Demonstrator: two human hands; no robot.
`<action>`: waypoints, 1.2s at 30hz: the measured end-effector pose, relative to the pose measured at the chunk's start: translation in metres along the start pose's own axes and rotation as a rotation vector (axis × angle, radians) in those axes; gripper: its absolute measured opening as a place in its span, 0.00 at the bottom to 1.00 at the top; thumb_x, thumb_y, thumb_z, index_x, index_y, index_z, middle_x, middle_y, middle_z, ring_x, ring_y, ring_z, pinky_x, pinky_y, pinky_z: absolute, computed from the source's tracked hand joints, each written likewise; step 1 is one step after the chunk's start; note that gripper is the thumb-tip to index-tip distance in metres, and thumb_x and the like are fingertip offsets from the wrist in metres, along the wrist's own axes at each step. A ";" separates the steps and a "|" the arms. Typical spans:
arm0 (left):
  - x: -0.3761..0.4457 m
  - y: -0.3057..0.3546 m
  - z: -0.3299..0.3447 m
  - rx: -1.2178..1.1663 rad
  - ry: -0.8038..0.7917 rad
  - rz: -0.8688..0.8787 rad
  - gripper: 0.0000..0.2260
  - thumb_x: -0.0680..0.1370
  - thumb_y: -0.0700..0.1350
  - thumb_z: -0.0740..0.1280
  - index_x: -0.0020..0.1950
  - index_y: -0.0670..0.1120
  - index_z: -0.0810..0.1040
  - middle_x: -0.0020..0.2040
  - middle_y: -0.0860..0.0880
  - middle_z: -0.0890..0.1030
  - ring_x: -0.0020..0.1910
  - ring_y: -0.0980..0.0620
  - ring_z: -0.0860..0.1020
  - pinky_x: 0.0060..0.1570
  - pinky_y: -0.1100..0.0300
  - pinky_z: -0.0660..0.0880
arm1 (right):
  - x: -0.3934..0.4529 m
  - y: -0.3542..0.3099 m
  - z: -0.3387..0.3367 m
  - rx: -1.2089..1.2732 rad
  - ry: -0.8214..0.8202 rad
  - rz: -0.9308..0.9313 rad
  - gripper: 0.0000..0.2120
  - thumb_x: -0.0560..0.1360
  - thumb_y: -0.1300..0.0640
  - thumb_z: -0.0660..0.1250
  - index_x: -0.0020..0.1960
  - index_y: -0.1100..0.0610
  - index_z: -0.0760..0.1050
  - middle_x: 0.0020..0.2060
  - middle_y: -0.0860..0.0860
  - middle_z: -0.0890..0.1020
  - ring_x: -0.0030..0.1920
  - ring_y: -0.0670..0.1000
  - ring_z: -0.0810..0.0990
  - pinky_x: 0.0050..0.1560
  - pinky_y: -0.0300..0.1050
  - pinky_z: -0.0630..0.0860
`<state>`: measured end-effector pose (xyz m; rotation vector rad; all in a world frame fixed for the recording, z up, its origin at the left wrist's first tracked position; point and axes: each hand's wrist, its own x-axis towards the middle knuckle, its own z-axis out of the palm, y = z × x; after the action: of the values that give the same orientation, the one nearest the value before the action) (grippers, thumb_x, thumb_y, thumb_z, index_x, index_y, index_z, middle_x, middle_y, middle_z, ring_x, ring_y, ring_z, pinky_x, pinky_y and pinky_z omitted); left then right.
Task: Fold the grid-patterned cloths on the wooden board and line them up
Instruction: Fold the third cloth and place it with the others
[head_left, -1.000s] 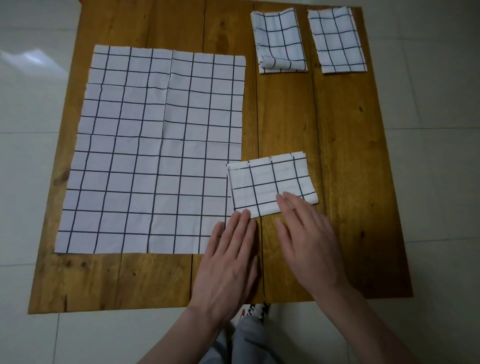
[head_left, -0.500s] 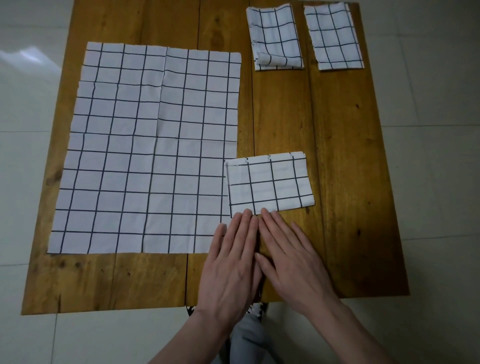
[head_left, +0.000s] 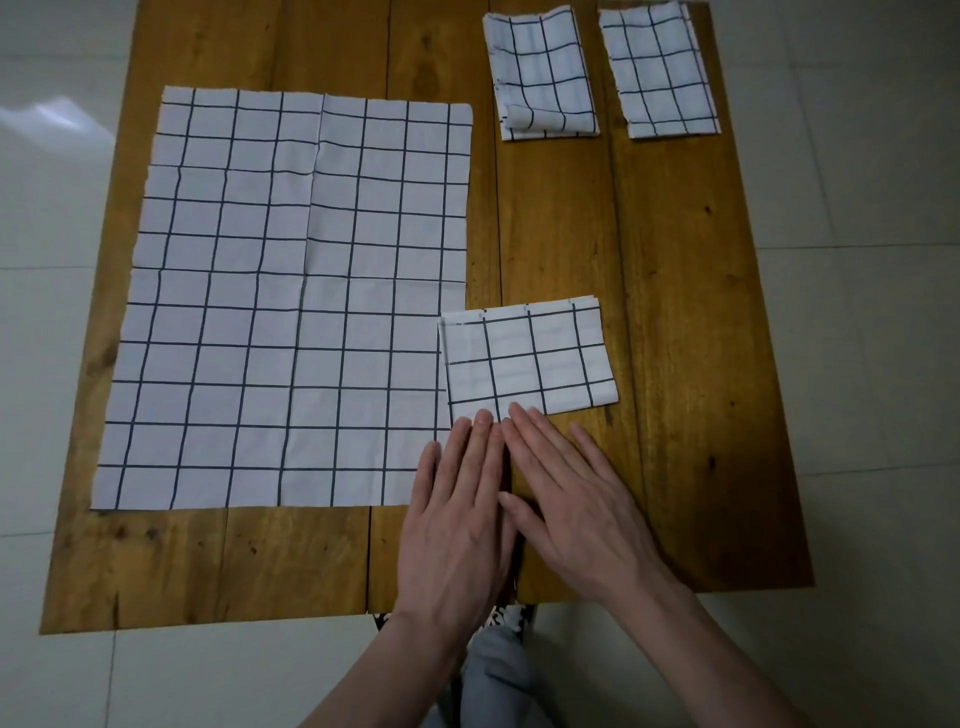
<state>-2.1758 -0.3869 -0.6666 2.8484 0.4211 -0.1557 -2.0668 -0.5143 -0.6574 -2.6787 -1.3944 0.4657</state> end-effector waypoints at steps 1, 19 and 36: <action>0.000 0.000 0.000 -0.002 0.007 -0.004 0.30 0.86 0.54 0.52 0.85 0.43 0.54 0.85 0.44 0.54 0.85 0.46 0.51 0.79 0.44 0.56 | 0.000 0.001 0.000 -0.001 -0.003 -0.001 0.31 0.87 0.38 0.44 0.85 0.54 0.52 0.84 0.49 0.54 0.84 0.45 0.49 0.81 0.53 0.52; 0.002 0.000 0.000 -0.036 0.020 -0.044 0.30 0.84 0.50 0.58 0.85 0.43 0.56 0.85 0.45 0.57 0.85 0.47 0.53 0.80 0.44 0.55 | -0.015 0.042 0.006 0.025 0.133 0.283 0.32 0.87 0.38 0.44 0.85 0.55 0.52 0.84 0.51 0.55 0.84 0.48 0.51 0.83 0.53 0.49; 0.006 0.001 -0.006 -0.062 0.025 -0.046 0.28 0.86 0.53 0.54 0.85 0.45 0.57 0.84 0.46 0.60 0.84 0.47 0.55 0.80 0.45 0.53 | 0.018 0.044 -0.022 0.082 0.329 0.276 0.26 0.85 0.48 0.60 0.80 0.58 0.65 0.80 0.54 0.67 0.82 0.54 0.60 0.79 0.59 0.62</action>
<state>-2.1694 -0.3843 -0.6617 2.7835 0.4878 -0.1135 -2.0158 -0.5245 -0.6503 -2.7313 -0.9057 0.0879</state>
